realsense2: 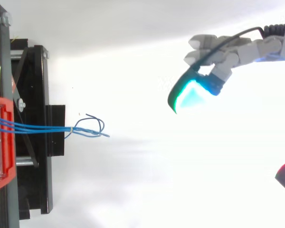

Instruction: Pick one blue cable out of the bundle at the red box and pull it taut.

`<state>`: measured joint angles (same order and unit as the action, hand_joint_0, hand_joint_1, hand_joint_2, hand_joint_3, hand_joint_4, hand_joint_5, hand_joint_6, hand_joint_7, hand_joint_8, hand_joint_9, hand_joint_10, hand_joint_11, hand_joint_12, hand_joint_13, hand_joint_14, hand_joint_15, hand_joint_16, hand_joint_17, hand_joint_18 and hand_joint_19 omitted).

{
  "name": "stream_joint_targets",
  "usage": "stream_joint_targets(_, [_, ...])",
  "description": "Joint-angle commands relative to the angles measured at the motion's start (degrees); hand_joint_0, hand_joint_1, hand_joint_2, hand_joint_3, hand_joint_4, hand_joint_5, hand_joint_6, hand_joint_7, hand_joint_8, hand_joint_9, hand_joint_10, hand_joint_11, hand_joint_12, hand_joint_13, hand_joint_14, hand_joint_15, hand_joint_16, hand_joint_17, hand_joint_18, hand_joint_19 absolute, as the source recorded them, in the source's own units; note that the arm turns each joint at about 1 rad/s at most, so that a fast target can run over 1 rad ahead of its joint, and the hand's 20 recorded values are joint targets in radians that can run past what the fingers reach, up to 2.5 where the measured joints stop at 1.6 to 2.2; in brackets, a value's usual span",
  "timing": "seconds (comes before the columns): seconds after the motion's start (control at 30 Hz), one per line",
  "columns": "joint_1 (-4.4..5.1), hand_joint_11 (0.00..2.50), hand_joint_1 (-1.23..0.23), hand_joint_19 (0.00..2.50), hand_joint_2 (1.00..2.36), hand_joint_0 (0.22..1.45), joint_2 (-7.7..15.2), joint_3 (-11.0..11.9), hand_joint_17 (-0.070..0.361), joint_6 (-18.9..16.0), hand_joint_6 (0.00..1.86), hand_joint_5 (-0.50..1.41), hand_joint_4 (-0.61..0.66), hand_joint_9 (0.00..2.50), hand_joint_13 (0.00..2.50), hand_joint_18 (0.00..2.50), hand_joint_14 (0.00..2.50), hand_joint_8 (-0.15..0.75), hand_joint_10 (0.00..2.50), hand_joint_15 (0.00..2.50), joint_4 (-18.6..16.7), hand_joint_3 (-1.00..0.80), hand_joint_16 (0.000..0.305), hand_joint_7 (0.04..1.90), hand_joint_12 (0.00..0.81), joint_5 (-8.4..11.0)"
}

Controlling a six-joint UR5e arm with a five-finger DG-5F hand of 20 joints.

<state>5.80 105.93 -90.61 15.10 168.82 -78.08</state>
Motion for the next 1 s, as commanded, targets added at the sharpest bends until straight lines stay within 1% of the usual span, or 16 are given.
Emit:
stream_joint_targets(0.0, [0.00, 0.00, -0.75, 0.06, 1.00, 0.46, 1.12, 0.00, 0.128, 0.63, 0.50, -0.22, 0.23, 0.16, 0.00, 0.00, 0.00, 0.260, 0.00, 0.04, -0.59, -0.50, 0.057, 0.66, 0.351, 1.62])
stream_joint_targets(0.03, [0.00, 0.00, -0.75, 0.06, 1.00, 0.46, 2.00, 0.00, 0.128, 0.63, 0.50, -0.22, 0.23, 0.16, 0.00, 0.00, 0.00, 0.262, 0.00, 0.03, -0.77, -0.50, 0.057, 0.66, 0.351, 1.71])
stream_joint_targets(0.07, [0.00, 0.00, -0.75, 0.06, 1.00, 0.46, 2.35, 0.00, 0.128, 0.63, 0.50, -0.22, 0.23, 0.16, 0.00, 0.00, 0.00, 0.262, 0.00, 0.04, -1.12, -0.50, 0.057, 0.66, 0.352, 1.71])
stream_joint_targets(0.17, [0.00, 0.00, -0.74, 0.06, 1.00, 0.46, 2.79, 0.00, 0.127, 0.63, 0.50, -0.22, 0.24, 0.17, 0.00, 0.00, 0.00, 0.265, 0.00, 0.04, -2.18, -0.50, 0.057, 0.66, 0.352, 1.71])
stream_joint_targets(0.23, [0.09, 0.00, -0.73, 0.06, 1.00, 0.46, 3.67, 0.00, 0.127, 0.54, 0.50, -0.22, 0.24, 0.17, 0.00, 0.00, 0.00, 0.267, 0.00, 0.04, -3.85, -0.50, 0.057, 0.66, 0.352, 1.71])
stream_joint_targets(0.27, [0.09, 0.00, -0.73, 0.06, 1.00, 0.46, 3.76, 0.00, 0.127, 0.72, 0.50, -0.22, 0.24, 0.17, 0.00, 0.00, 0.00, 0.267, 0.00, 0.04, -4.20, -0.50, 0.057, 0.66, 0.352, 1.79])
stream_joint_targets(0.3, [0.09, 0.00, -0.73, 0.07, 1.00, 0.46, 4.46, 0.00, 0.127, 0.63, 0.50, -0.22, 0.25, 0.17, 0.00, 0.00, 0.00, 0.268, 0.00, 0.04, -4.90, -0.50, 0.057, 0.66, 0.353, 1.62])
stream_joint_targets(0.43, [0.09, 0.00, -0.71, 0.07, 1.00, 0.46, 5.25, 0.00, 0.127, 0.54, 0.50, -0.22, 0.25, 0.17, 0.00, 0.00, 0.00, 0.268, 0.00, 0.04, -5.78, -0.50, 0.056, 0.67, 0.352, 1.62])
stream_joint_targets(0.47, [0.09, 0.00, -0.71, 0.07, 1.00, 0.46, 5.87, 0.00, 0.127, 0.63, 0.50, -0.22, 0.25, 0.17, 0.00, 0.00, 0.00, 0.269, 0.00, 0.04, -6.39, -0.50, 0.056, 0.67, 0.352, 1.62])
stream_joint_targets(0.53, [0.09, 0.00, -0.71, 0.06, 1.00, 0.46, 6.04, 0.00, 0.126, 0.54, 0.50, -0.22, 0.26, 0.18, 0.00, 0.00, 0.00, 0.268, 0.00, 0.04, -6.75, -0.50, 0.056, 0.67, 0.352, 1.53])
stream_joint_targets(0.57, [0.00, 0.00, -0.71, 0.06, 1.00, 0.46, 6.75, 0.00, 0.126, 0.54, 0.50, -0.22, 0.26, 0.18, 0.00, 0.00, 0.00, 0.268, 0.00, 0.04, -7.45, -0.50, 0.056, 0.67, 0.351, 1.53])
stream_joint_targets(0.73, [0.09, 0.00, -0.70, 0.06, 1.00, 0.47, 6.92, 0.00, 0.126, 0.72, 0.50, -0.22, 0.26, 0.18, 0.00, 0.00, 0.00, 0.270, 0.00, 0.03, -8.94, -0.50, 0.056, 0.67, 0.351, 1.71])
stream_joint_targets(0.77, [0.09, 0.00, -0.70, 0.06, 1.00, 0.47, 7.01, 0.00, 0.126, 0.81, 0.50, -0.22, 0.26, 0.18, 0.00, 0.00, 0.00, 0.270, 0.00, 0.04, -10.00, -0.50, 0.056, 0.67, 0.351, 2.06])
stream_joint_targets(0.8, [0.09, 0.00, -0.70, 0.06, 1.00, 0.46, 7.01, 0.00, 0.126, 0.81, 0.50, -0.22, 0.26, 0.18, 0.00, 0.00, 0.00, 0.270, 0.00, 0.04, -10.26, -0.50, 0.056, 0.67, 0.352, 2.32])
stream_joint_targets(0.87, [0.09, 0.00, -0.70, 0.06, 1.00, 0.47, 7.01, 0.00, 0.126, 0.81, 0.50, -0.21, 0.27, 0.18, 0.00, 0.00, 0.00, 0.270, 0.00, 0.04, -11.93, -0.50, 0.056, 0.67, 0.351, 3.81])
stream_joint_targets(0.97, [0.00, 0.00, -0.70, 0.06, 1.00, 0.47, 7.10, 0.00, 0.125, 1.07, 0.50, -0.21, 0.27, 0.18, 0.00, 0.00, 0.00, 0.270, 0.00, 0.04, -12.81, -0.50, 0.056, 0.67, 0.350, 4.96])
